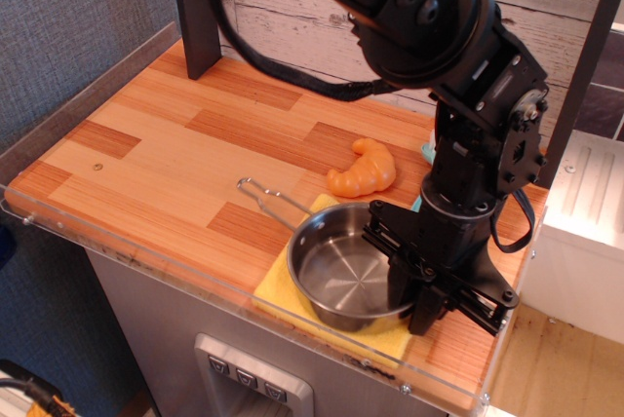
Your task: Move pot to far left next to croissant
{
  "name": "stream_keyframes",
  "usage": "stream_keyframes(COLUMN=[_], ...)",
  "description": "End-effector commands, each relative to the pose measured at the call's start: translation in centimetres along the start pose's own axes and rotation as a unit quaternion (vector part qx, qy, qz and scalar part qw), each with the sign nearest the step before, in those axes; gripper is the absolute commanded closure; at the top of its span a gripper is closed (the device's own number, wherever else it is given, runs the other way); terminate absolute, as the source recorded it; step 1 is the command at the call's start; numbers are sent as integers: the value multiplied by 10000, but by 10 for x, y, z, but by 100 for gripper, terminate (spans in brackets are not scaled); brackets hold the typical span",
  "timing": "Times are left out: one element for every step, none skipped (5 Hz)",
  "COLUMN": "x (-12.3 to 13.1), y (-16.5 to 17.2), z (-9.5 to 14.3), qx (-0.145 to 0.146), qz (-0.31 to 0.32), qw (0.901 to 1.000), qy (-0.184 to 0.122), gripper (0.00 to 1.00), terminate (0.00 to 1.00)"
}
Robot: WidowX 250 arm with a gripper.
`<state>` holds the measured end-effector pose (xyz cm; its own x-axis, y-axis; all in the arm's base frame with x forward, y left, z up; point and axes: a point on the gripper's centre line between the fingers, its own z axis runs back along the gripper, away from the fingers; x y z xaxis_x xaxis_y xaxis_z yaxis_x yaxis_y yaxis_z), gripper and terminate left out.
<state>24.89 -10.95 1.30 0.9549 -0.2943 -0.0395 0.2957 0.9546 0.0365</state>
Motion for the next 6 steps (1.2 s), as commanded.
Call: stream_keyframes(x=[2,0,-5,-2,5,17], y=[2,5,29,82,136,172], z=[29,55,86,107,101,79], qx=[-256,-474,-619,-291,-11,108], qz=[-33,61,450,1119,1795,2182], qw=[9987,9958,9905,9870,9780,9718], qy=[-442,-778,-1141,-1119,-1065,-891], gripper=[100,100,100,100,100,100], terminate=[0,0,0,0,0,0])
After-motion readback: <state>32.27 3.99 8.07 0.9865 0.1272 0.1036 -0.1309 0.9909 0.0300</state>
